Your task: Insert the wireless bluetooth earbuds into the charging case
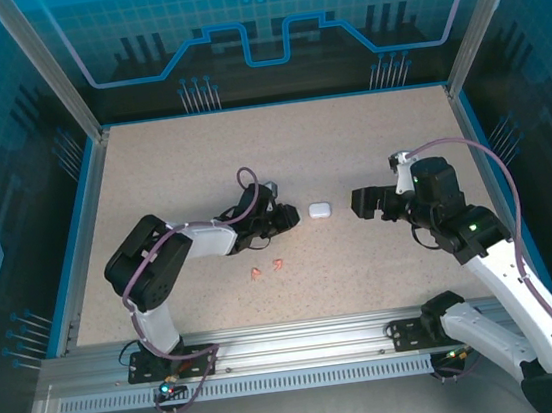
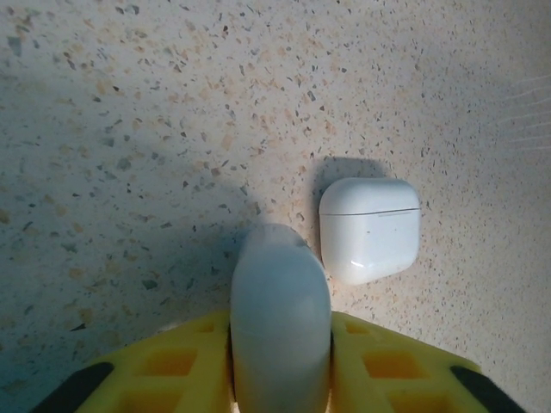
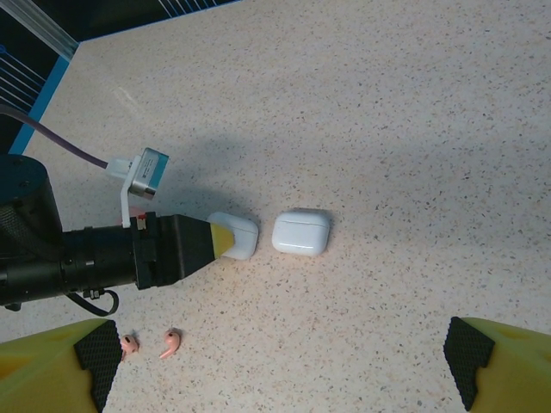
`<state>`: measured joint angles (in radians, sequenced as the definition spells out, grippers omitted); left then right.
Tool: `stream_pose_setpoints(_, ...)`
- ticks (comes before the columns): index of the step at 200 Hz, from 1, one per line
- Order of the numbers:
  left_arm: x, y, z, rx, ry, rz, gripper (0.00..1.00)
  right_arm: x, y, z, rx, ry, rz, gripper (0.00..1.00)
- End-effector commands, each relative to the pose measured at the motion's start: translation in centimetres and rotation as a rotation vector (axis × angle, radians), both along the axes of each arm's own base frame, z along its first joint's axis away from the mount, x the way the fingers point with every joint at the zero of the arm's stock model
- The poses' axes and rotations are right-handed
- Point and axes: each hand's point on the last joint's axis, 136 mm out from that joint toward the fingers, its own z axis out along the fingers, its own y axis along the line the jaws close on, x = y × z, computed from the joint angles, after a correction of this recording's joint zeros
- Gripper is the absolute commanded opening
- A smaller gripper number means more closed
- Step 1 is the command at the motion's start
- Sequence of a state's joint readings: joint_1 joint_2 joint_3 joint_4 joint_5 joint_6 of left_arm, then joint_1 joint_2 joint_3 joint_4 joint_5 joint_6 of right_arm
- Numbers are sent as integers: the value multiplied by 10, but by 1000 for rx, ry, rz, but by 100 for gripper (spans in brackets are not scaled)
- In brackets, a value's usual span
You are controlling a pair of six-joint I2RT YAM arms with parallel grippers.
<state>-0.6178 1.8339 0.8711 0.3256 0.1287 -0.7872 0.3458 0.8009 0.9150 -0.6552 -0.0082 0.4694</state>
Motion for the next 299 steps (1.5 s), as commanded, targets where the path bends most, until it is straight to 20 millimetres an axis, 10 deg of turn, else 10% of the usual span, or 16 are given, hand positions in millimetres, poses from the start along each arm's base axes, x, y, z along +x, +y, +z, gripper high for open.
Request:
stream_pose_setpoints(1, 3, 1, -2, 11, 24, 5, 34, -3, -4, 0, -6, 1, 4, 100)
stream_pose_setpoints(98, 3, 26, 4, 66, 12, 29, 55, -13, -14, -1, 54, 10, -50, 100)
stream_pose_setpoints(157, 5, 50, 50, 106, -118, 40, 59, -11, -13, -27, 70, 90, -33, 100)
stream_pose_setpoints(242, -21, 157, 133, 201, -313, 252, 82, 2, 28, -51, -64, 146, 153, 98)
stream_pose_setpoints(299, -45, 232, 150, 198, -266, 402, 99, 24, 105, -52, -296, 63, 451, 96)
